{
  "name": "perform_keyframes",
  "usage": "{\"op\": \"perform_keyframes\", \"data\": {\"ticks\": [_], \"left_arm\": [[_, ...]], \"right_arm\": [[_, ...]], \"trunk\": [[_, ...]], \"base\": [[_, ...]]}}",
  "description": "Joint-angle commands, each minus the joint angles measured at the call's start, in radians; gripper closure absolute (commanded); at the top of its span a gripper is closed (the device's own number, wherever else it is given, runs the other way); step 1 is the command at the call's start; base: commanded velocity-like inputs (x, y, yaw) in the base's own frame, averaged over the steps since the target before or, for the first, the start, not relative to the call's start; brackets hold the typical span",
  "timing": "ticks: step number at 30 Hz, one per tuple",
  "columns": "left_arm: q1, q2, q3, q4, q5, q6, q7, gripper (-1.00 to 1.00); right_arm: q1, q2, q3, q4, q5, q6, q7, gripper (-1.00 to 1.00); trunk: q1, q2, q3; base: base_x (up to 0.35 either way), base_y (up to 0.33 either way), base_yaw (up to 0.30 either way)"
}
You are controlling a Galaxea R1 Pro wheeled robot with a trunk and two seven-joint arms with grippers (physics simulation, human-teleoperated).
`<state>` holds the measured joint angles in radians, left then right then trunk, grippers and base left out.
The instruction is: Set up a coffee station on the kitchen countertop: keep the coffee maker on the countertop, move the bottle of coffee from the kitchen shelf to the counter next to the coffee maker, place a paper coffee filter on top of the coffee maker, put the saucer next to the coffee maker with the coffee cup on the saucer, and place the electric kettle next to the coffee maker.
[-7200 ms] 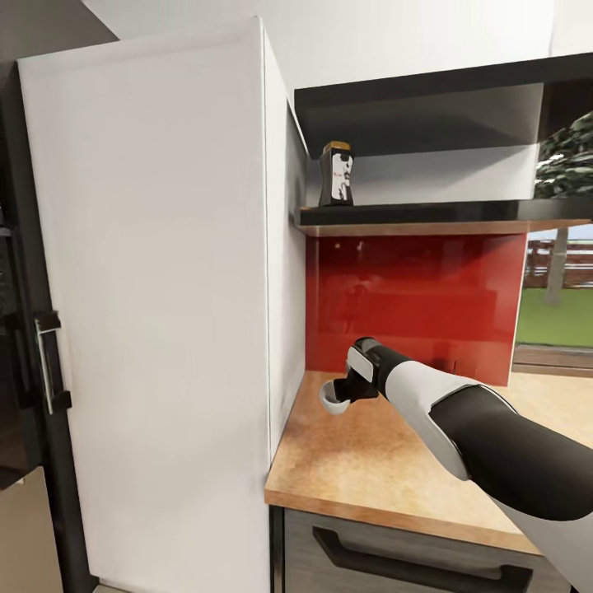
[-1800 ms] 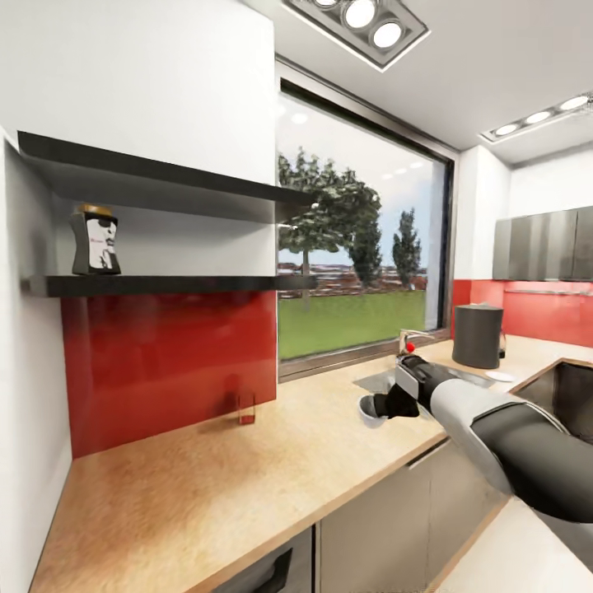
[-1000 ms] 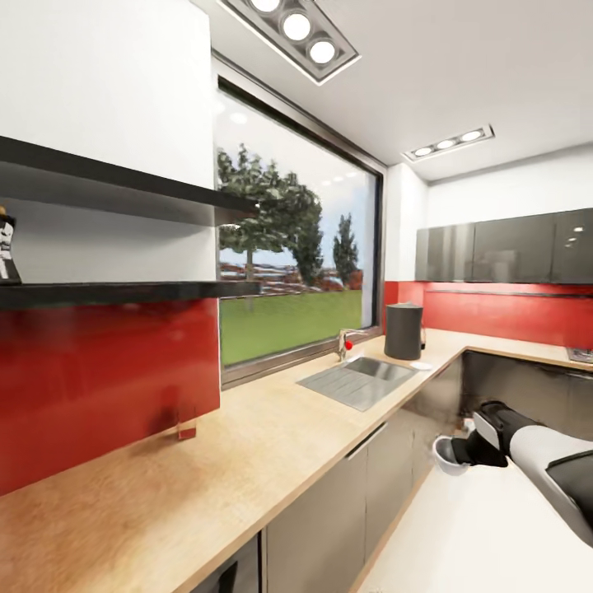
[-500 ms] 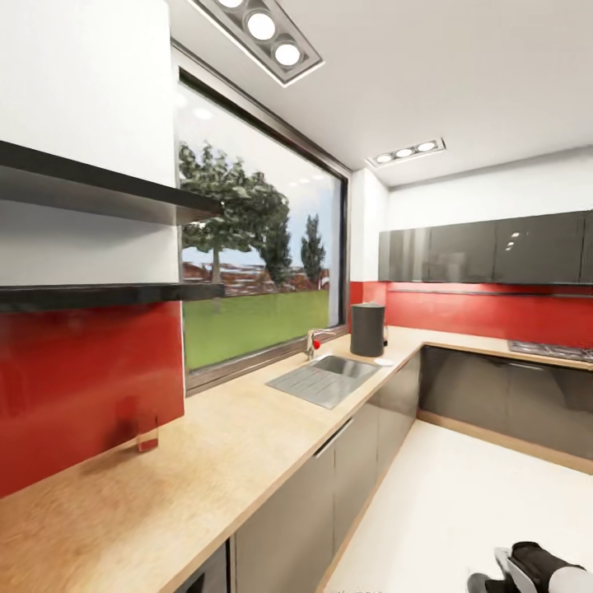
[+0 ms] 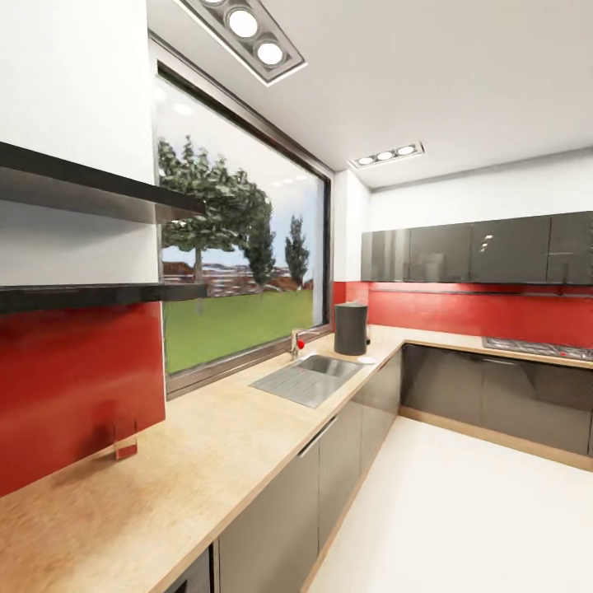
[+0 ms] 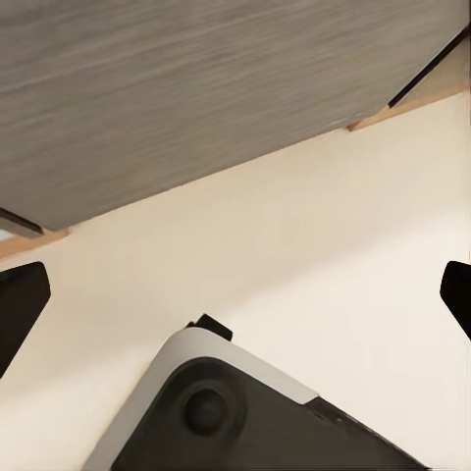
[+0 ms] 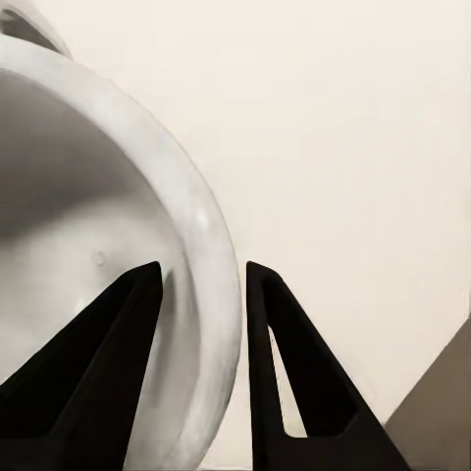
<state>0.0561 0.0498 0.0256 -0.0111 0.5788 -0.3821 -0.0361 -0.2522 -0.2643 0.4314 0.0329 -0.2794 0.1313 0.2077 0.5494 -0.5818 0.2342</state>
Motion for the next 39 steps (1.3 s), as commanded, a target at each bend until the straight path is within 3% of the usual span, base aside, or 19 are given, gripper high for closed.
{"op": "perform_keyframes", "data": {"ticks": [1, 7, 11, 17, 23, 30, 36, 39], "left_arm": [[0.001, -0.002, 0.003, -0.001, 0.002, -0.001, -0.004, -1.00], [0.001, -0.043, 0.002, -0.003, -0.008, -0.002, -0.004, -1.00], [0.001, -0.055, 0.003, -0.003, -0.009, -0.003, -0.004, -1.00], [0.001, -0.099, 0.002, -0.004, -0.009, -0.029, -0.004, -1.00], [0.000, -0.107, 0.001, -0.007, -0.008, -0.030, -0.004, -1.00], [0.000, -0.115, 0.002, -0.013, -0.008, -0.028, -0.006, -1.00], [0.000, -0.137, 0.001, -0.019, -0.009, -0.032, -0.009, -1.00], [0.000, -0.142, -0.002, -0.019, -0.010, -0.033, -0.010, -1.00]], "right_arm": [[0.007, 0.000, 0.003, 0.001, -0.008, -0.007, 0.010, 1.00], [0.090, -0.011, 0.003, 0.001, 0.012, -0.112, 0.049, 1.00], [0.102, -0.011, 0.003, 0.000, 0.019, -0.146, 0.054, 1.00], [0.106, -0.010, 0.000, -0.003, 0.022, -0.242, 0.045, 1.00], [0.106, -0.014, -0.003, -0.002, 0.017, -0.355, 0.033, 1.00], [0.106, -0.018, -0.006, -0.002, 0.013, -0.379, 0.001, 1.00], [0.106, -0.021, -0.009, -0.001, 0.008, -0.382, -0.003, 1.00], [0.106, -0.022, -0.010, -0.001, -0.014, -0.383, -0.003, 1.00]], "trunk": [[0.000, 0.000, 0.000], [0.000, 0.000, 0.000], [0.000, 0.000, 0.000], [0.000, 0.000, 0.000], [0.000, 0.000, 0.000], [0.000, 0.000, 0.000], [0.000, 0.000, 0.000], [0.000, 0.000, 0.000]], "base": [[0.000, 0.000, -0.015], [0.000, -0.002, -0.004], [0.049, -0.076, -0.001], [0.157, -0.205, 0.000], [0.192, -0.238, 0.004], [0.194, -0.240, 0.140], [0.195, -0.240, 0.254], [0.193, -0.241, 0.262]]}}
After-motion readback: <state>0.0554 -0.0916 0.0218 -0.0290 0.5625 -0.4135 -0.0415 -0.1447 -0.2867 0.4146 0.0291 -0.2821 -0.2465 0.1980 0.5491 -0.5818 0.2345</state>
